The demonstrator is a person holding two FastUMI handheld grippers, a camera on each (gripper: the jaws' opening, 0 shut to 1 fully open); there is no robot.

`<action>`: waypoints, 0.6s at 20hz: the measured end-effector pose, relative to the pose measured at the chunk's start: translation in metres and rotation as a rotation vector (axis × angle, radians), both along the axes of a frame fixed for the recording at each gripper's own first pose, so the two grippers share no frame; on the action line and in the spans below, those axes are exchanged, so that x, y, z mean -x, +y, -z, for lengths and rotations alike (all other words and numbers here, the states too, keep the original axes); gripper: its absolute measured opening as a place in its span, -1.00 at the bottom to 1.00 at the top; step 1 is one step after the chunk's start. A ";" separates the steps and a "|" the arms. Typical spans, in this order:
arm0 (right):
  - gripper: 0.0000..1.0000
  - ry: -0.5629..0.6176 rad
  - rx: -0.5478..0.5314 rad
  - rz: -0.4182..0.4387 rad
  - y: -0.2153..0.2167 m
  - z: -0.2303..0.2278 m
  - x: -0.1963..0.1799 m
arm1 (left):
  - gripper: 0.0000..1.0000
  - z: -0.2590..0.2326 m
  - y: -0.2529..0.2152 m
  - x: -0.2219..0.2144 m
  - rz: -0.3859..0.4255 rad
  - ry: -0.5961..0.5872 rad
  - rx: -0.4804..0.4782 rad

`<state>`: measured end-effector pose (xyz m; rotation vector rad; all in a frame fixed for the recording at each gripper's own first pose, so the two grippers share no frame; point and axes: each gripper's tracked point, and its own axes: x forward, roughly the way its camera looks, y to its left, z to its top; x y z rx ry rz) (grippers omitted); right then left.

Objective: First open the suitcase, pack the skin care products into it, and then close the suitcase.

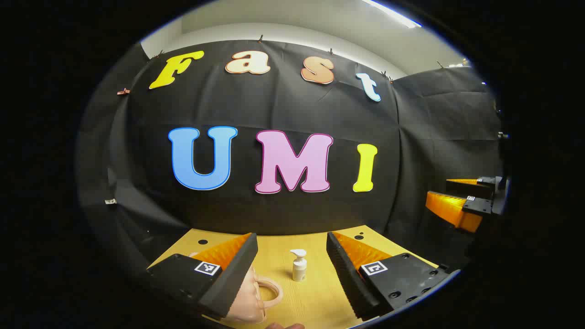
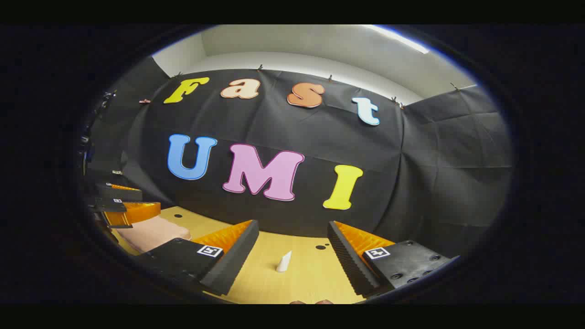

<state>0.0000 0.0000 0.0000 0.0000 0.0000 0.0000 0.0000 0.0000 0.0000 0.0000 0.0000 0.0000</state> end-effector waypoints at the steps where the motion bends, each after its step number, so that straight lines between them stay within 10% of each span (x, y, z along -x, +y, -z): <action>1: 0.92 -0.003 0.009 0.004 -0.003 -0.001 0.001 | 0.92 -0.003 -0.001 0.000 0.005 -0.006 -0.006; 12: 0.96 -0.019 0.015 0.008 -0.001 -0.005 0.010 | 0.92 -0.008 -0.011 0.003 0.033 -0.034 -0.058</action>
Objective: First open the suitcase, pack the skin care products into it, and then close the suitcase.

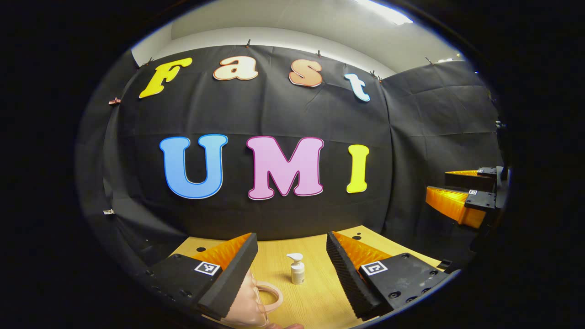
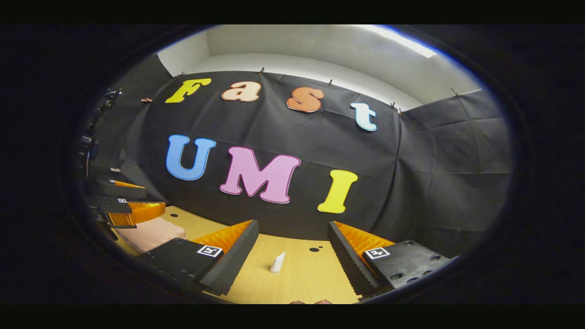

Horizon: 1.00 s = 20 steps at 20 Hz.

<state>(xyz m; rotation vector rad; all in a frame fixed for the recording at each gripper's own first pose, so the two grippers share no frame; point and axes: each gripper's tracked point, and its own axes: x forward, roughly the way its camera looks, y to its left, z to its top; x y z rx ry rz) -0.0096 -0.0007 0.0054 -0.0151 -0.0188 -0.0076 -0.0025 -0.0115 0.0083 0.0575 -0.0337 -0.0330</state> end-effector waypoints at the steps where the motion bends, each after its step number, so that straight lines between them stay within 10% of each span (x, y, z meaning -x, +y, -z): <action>1: 0.93 0.003 -0.003 -0.001 0.000 0.001 0.000 | 0.92 -0.002 0.001 0.001 -0.004 -0.004 -0.004; 12: 0.93 -0.021 -0.031 -0.078 0.021 0.002 -0.014 | 0.92 0.110 -0.012 -0.023 0.108 0.320 0.183; 20: 0.90 0.004 -0.036 -0.177 -0.006 0.038 -0.052 | 0.92 0.206 0.023 -0.081 -0.118 0.607 0.426</action>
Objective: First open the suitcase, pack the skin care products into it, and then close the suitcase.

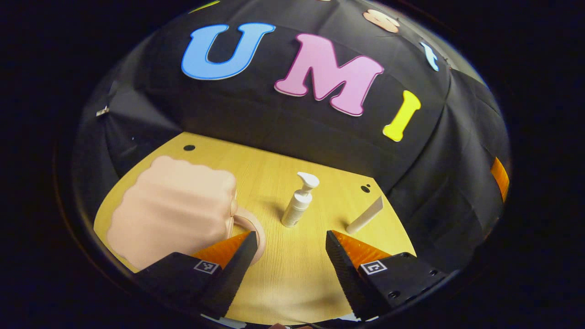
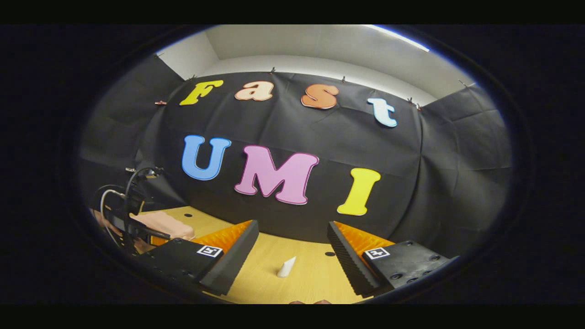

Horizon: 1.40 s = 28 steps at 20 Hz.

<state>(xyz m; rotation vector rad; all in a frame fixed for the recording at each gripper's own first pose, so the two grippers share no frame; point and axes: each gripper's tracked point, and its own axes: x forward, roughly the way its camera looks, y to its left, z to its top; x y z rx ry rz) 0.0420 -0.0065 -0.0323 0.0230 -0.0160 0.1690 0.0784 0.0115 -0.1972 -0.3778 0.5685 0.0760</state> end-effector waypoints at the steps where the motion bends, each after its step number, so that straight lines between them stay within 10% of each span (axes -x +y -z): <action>1: 0.92 0.016 -0.017 -0.011 -0.005 0.007 -0.007 | 0.92 0.014 0.003 -0.004 -0.028 0.037 0.014; 16: 0.93 0.150 -0.015 -0.043 -0.060 0.084 -0.068 | 0.82 0.116 0.010 -0.070 -0.030 0.287 -0.016; 20: 0.92 0.143 -0.002 -0.015 -0.050 0.073 -0.069 | -0.63 0.134 0.028 -0.062 0.036 0.374 -0.078; 28: 0.92 0.130 0.013 0.017 -0.012 0.056 -0.053 | -0.80 0.078 0.031 -0.053 0.194 0.340 -0.047</action>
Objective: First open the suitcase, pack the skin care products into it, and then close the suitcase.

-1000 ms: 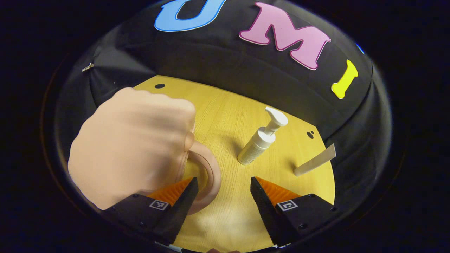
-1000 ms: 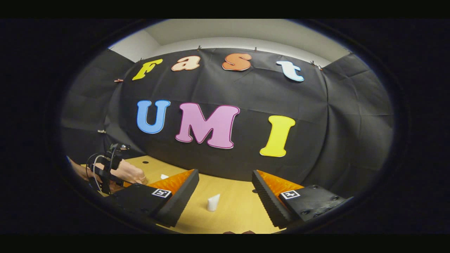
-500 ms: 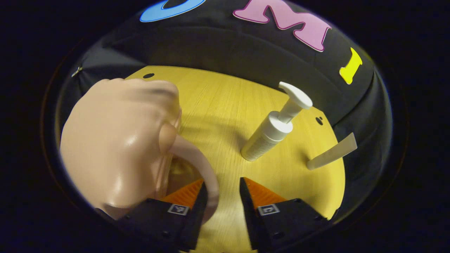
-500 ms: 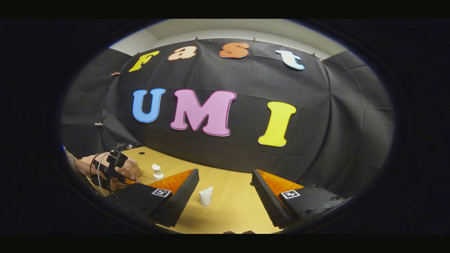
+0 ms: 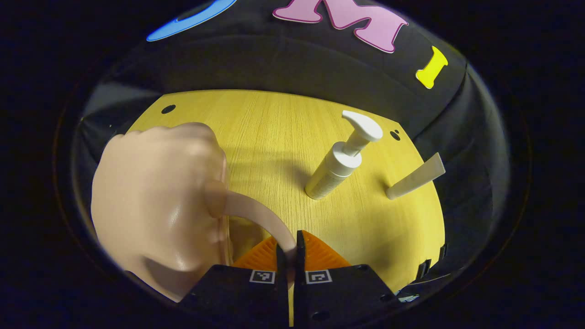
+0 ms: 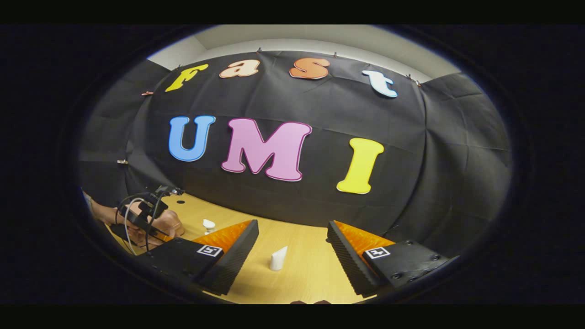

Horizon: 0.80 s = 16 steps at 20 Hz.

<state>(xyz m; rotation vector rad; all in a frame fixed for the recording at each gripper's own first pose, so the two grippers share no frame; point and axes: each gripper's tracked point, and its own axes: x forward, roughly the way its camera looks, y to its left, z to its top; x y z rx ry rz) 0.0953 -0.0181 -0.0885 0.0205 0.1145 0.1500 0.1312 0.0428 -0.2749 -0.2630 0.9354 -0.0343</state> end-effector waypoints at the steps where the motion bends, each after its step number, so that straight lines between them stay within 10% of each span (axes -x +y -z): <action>1: 0.92 -0.006 0.009 -0.005 0.006 -0.002 0.001 | -0.80 -0.018 0.001 0.006 0.006 -0.004 0.025; 7: 0.93 -0.021 0.007 -0.039 0.044 -0.009 -0.003 | -0.81 -0.143 0.069 0.033 0.062 -0.132 -0.035; 16: 0.92 -0.039 0.007 -0.055 0.088 -0.025 -0.008 | -0.82 -0.204 0.282 0.070 -0.125 -0.199 -0.209</action>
